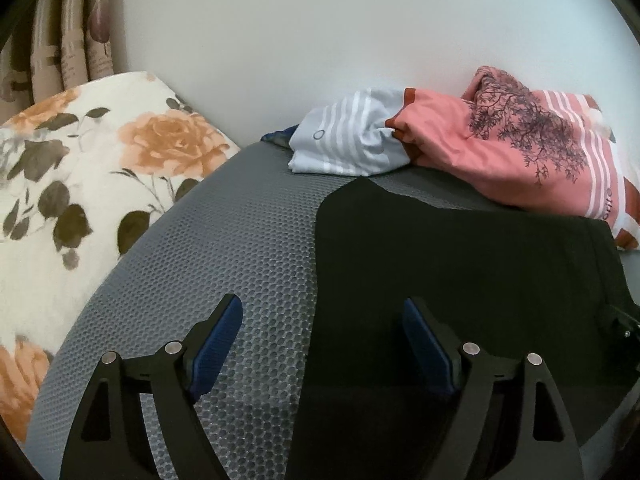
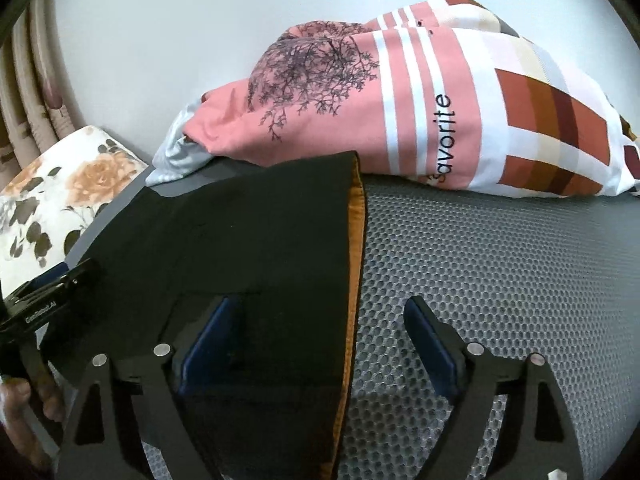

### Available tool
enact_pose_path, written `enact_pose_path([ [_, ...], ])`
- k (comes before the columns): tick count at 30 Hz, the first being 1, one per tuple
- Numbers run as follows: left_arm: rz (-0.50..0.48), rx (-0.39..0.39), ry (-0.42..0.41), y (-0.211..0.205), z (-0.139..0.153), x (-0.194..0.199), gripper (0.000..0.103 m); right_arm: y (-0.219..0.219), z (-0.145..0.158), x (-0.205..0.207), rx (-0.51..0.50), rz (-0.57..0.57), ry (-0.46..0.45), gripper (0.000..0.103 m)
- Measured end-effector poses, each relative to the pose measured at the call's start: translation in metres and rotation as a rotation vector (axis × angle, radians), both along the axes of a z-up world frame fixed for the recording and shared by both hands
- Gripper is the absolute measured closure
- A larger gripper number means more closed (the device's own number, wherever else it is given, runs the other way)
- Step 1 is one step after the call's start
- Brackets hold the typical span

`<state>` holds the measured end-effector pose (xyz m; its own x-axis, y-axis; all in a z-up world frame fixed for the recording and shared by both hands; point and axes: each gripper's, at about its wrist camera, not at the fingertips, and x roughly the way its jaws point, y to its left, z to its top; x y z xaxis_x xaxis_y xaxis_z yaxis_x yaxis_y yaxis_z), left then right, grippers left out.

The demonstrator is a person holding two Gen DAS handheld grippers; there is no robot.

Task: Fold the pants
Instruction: 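Open both grippers and withdraw from the folded pants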

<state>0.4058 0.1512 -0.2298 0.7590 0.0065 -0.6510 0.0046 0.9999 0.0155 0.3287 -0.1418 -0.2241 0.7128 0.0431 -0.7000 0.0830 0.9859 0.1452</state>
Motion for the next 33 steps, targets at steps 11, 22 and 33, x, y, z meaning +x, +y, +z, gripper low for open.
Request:
enact_pose_path([
  [11, 0.033, 0.001, -0.076, 0.004, 0.008, -0.012, 0.013, 0.004, 0.006, -0.01, -0.086, -0.058, -0.031, 0.009],
  [22, 0.037, 0.012, -0.091, 0.002, 0.01, -0.014, 0.012, 0.028, 0.012, -0.017, -0.197, -0.015, -0.088, 0.002],
  [33, 0.035, 0.016, -0.101, 0.001, 0.011, -0.016, 0.011, 0.028, 0.012, -0.017, -0.209, -0.018, -0.092, 0.001],
])
